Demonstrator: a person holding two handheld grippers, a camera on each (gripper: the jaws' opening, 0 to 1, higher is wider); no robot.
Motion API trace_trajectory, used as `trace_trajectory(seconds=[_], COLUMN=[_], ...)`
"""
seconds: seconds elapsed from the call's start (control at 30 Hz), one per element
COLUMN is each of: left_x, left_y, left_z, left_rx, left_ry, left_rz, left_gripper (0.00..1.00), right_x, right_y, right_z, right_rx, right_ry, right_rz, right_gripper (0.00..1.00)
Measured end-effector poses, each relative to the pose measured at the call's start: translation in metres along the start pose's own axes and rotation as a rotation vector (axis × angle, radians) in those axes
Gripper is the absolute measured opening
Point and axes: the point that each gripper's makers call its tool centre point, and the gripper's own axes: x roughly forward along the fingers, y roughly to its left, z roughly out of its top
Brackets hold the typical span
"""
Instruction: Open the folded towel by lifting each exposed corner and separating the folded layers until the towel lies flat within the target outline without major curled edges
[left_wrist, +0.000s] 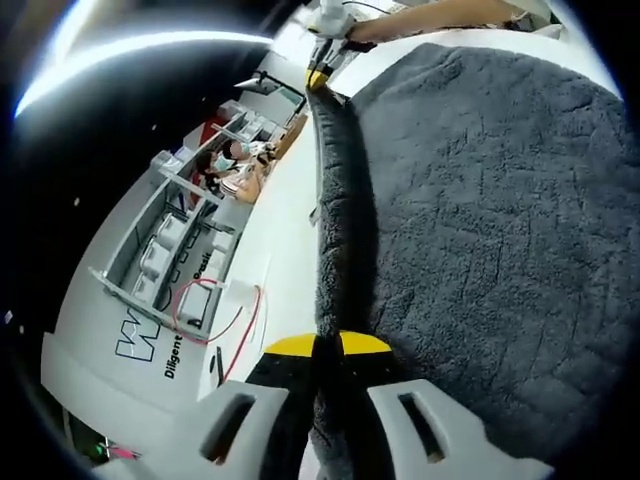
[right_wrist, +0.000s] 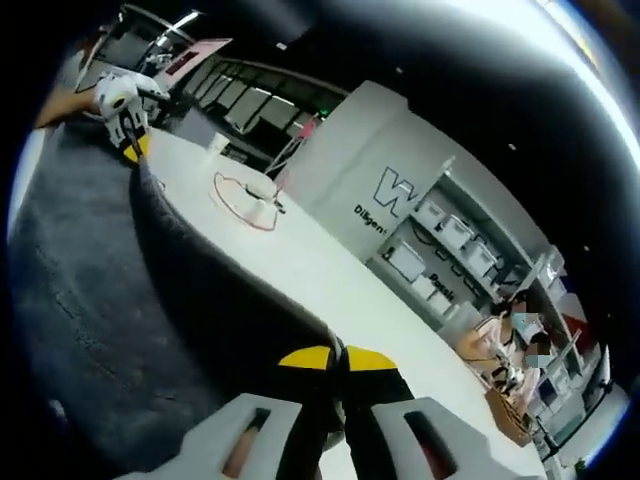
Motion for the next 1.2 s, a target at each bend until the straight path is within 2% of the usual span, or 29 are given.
trace_trajectory(seconds=[0.2,0.3,0.5,0.57,0.7,0.8,0.87,0.93,1.0,1.1,1.2], left_x=[0.003,0.003,0.004,0.004,0.0,0.0,0.001,0.0,0.0,0.0,-0.001], left_y=[-0.005,-0.007,-0.004,-0.004,-0.005,-0.001,0.003,0.007,0.01,0.011,0.01], left_z=[0.0,-0.003,-0.005,-0.009,-0.007,-0.009,-0.015,-0.018,-0.018,-0.018,-0.015], left_rx=[0.023,0.032,0.027,0.031,0.029,0.022,0.028,0.037,0.032,0.024,0.048], left_ry=[0.015,0.023,0.024,0.028,0.027,0.03,0.054,0.061,0.054,0.062,0.063], left_rz=[-0.011,-0.018,-0.015,-0.016,-0.011,0.003,0.018,0.032,0.047,0.059,0.062], left_gripper=[0.06,0.06,0.06,0.07,0.07,0.12,0.18,0.21,0.24,0.27,0.26], right_x=[0.012,0.014,0.023,0.032,0.036,0.038,0.041,0.043,0.045,0.044,0.04], right_y=[0.005,0.01,0.011,0.021,0.022,0.019,0.019,0.026,0.027,0.028,0.024], right_z=[-0.008,-0.009,-0.019,-0.03,-0.035,-0.04,-0.044,-0.047,-0.049,-0.047,-0.047], right_rx=[0.005,-0.031,0.026,0.011,0.058,0.088,0.101,0.062,0.042,0.073,0.1], right_ry=[0.004,-0.009,-0.04,-0.025,-0.03,-0.046,-0.052,-0.037,-0.013,-0.026,-0.025], right_rz=[0.032,0.032,0.014,0.031,0.044,0.041,0.05,0.06,0.048,0.056,0.029], right_gripper=[0.0,0.0,0.0,0.0,0.0,0.0,0.0,0.0,0.05,0.12,0.2])
